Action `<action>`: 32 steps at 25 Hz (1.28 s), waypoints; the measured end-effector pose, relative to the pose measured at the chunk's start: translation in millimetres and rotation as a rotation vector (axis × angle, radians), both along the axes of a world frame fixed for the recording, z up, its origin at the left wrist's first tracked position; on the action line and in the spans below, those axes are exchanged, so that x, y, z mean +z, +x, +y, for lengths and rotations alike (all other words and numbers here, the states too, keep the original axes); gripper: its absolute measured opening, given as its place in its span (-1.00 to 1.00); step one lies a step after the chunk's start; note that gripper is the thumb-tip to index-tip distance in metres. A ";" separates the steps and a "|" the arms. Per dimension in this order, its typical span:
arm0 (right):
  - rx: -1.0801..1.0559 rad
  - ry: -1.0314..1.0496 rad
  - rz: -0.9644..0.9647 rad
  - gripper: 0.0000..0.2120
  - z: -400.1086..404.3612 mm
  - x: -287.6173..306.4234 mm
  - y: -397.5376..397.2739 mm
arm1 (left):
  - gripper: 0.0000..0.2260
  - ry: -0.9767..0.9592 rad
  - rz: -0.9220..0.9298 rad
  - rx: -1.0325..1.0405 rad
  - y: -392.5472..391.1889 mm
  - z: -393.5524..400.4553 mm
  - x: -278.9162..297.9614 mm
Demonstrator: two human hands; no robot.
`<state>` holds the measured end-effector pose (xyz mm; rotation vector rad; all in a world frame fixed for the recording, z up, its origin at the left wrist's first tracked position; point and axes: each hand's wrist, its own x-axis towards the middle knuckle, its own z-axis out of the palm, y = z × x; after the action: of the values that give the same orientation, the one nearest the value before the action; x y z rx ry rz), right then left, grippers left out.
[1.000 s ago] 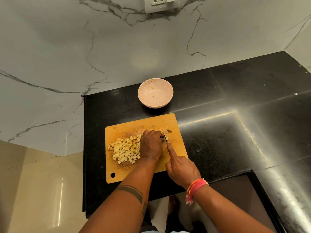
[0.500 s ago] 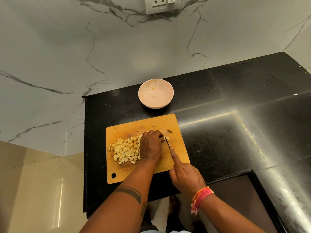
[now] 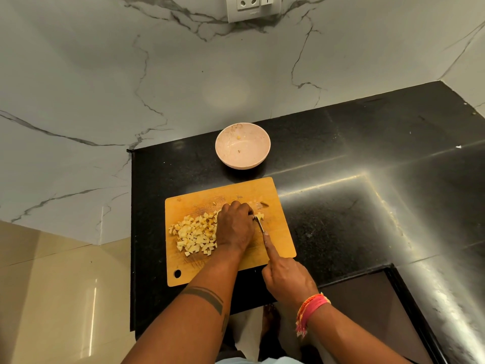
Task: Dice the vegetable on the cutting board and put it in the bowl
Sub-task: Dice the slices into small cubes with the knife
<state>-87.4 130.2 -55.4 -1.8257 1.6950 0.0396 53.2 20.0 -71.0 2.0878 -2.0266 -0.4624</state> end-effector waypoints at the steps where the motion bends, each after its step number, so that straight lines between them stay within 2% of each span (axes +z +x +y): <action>1: -0.008 0.007 -0.006 -0.26 1.7 -0.9 -0.8 | -0.82 0.004 -0.012 -0.007 -0.2 0.9 0.1; 11: -0.012 -0.008 -0.053 -0.26 28.7 -1.6 -10.4 | -0.79 0.010 -0.046 -0.039 -2.7 5.8 2.6; 20: -0.164 -0.107 -0.159 -0.30 11.8 2.0 -36.2 | -0.66 0.030 0.062 0.030 -27.8 20.5 1.7; 22: -0.170 -0.120 -0.174 -0.31 9.0 2.9 -35.4 | -0.63 0.034 0.047 0.033 -30.1 19.1 0.1; 27: -0.148 -0.095 -0.165 -0.33 3.6 4.1 -33.8 | -0.77 0.056 0.121 -0.107 -19.7 6.8 -5.2; 29: -0.128 -0.093 -0.160 -0.33 1.5 4.1 -33.3 | -0.74 0.050 0.154 -0.145 -11.0 6.7 -5.0; 32: -0.106 -0.100 -0.144 -0.32 -2.0 5.2 -29.2 | -0.66 0.041 0.168 -0.095 -4.6 13.2 -4.0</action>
<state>-116.6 128.2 -50.3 -1.7615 1.7154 -0.2196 48.6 33.2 -75.0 1.9091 -2.0405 -0.6769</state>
